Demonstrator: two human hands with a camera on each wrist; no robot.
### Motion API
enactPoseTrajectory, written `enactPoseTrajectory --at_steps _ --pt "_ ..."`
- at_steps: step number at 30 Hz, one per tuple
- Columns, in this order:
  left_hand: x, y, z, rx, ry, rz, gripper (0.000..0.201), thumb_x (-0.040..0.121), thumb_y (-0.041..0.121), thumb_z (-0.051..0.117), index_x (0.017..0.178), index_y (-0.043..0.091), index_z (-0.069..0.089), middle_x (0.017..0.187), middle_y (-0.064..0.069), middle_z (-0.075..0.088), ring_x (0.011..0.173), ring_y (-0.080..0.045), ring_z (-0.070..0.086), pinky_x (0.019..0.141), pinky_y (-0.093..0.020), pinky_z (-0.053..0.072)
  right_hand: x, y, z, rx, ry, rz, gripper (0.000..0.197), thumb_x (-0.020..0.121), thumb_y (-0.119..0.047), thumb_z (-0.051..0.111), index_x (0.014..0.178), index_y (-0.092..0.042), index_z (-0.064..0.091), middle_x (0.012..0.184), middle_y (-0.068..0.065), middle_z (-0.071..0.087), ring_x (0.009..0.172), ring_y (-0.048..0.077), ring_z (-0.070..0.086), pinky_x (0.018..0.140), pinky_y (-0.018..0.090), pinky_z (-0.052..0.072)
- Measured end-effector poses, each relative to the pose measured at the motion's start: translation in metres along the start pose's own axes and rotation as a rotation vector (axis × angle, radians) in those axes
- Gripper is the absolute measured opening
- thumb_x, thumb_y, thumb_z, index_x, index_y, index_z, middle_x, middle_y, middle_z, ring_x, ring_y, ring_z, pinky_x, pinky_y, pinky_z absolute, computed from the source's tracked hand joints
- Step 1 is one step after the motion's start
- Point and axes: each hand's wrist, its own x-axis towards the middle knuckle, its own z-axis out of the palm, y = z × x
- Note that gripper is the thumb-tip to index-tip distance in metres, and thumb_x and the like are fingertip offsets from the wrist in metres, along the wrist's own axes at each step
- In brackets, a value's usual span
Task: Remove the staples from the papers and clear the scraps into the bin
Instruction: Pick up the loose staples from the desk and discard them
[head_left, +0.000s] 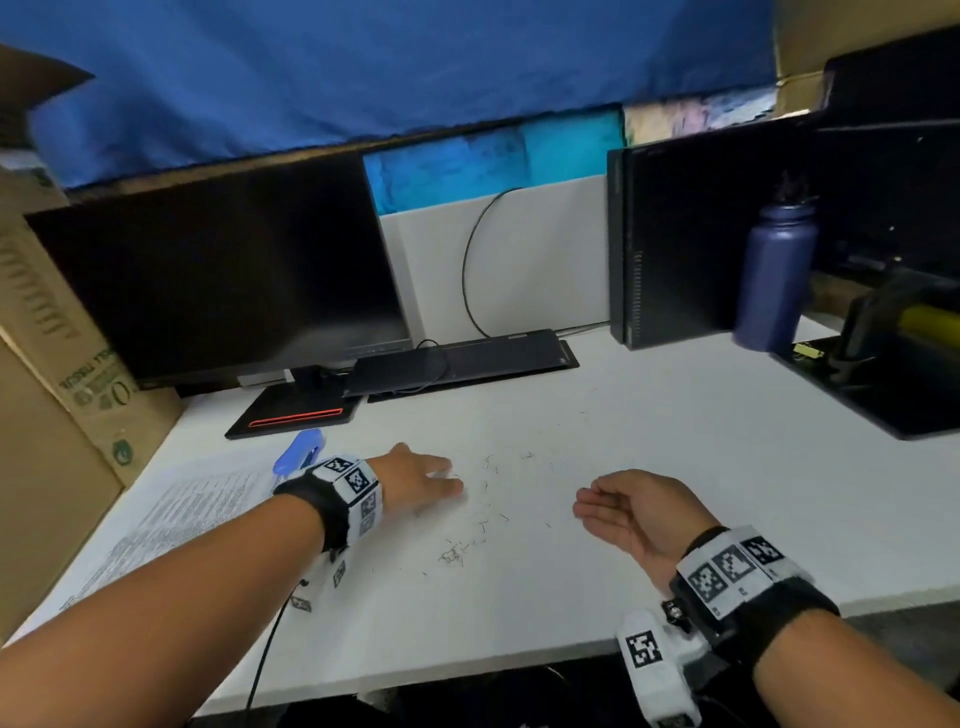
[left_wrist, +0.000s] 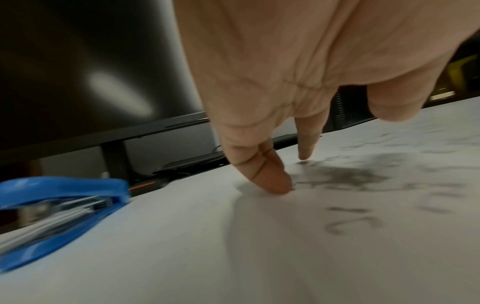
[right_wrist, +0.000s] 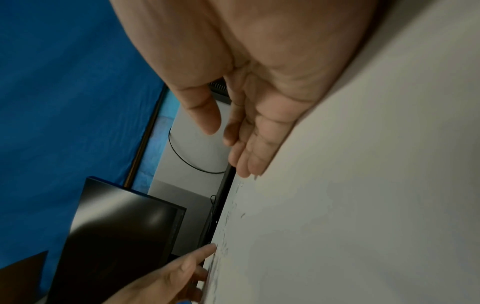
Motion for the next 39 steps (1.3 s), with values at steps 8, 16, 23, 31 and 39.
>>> enactPoseTrajectory --at_steps 8,16,23,31,39 --pt "-0.031 -0.004 0.031 0.178 0.110 0.305 0.021 0.088 0.027 0.059 0.108 0.024 0.064 0.105 0.010 0.050 0.089 -0.009 0.051 0.075 -0.010 0.038 -0.006 0.002 0.000 -0.040 0.015 -0.060 0.008 0.094 -0.001 0.054 0.095 0.005 0.060 0.090 0.022 0.066 0.089 0.033 0.066 0.091 0.043 0.055" --pt "-0.040 -0.050 0.013 -0.025 0.221 0.070 0.035 0.098 0.020 0.050 0.132 0.025 0.058 0.128 0.005 0.061 0.108 -0.013 0.062 0.100 -0.026 0.048 -0.013 0.005 0.004 -0.026 -0.009 -0.116 0.010 0.093 -0.004 0.057 0.100 0.003 0.061 0.086 0.017 0.065 0.085 0.029 0.065 0.094 0.044 0.055" --pt "-0.050 -0.024 0.044 0.039 0.159 0.233 0.009 0.080 0.027 0.057 0.079 0.019 0.057 0.070 -0.002 0.059 0.062 -0.016 0.052 0.067 -0.034 0.052 -0.023 0.027 0.046 0.192 -0.185 0.055 0.008 0.091 -0.010 0.060 0.094 -0.003 0.063 0.091 0.018 0.067 0.089 0.034 0.067 0.084 0.041 0.056" --pt "-0.035 -0.008 0.055 0.160 0.306 0.290 0.019 0.091 0.019 0.059 0.105 0.023 0.071 0.102 0.006 0.065 0.096 -0.015 0.061 0.085 -0.027 0.050 -0.019 0.048 0.050 0.484 -0.283 0.218 0.029 0.095 -0.033 0.058 0.095 -0.004 0.059 0.118 0.023 0.066 0.109 0.037 0.064 0.098 0.044 0.050" --pt "-0.027 0.004 0.029 0.005 0.212 0.110 0.011 0.077 0.013 0.062 0.081 0.018 0.071 0.086 0.007 0.070 0.081 -0.012 0.063 0.066 -0.020 0.051 -0.010 0.050 0.037 0.637 -0.348 0.234 0.066 0.091 -0.057 0.054 0.124 0.000 0.055 0.130 0.024 0.059 0.125 0.040 0.053 0.110 0.050 0.039"
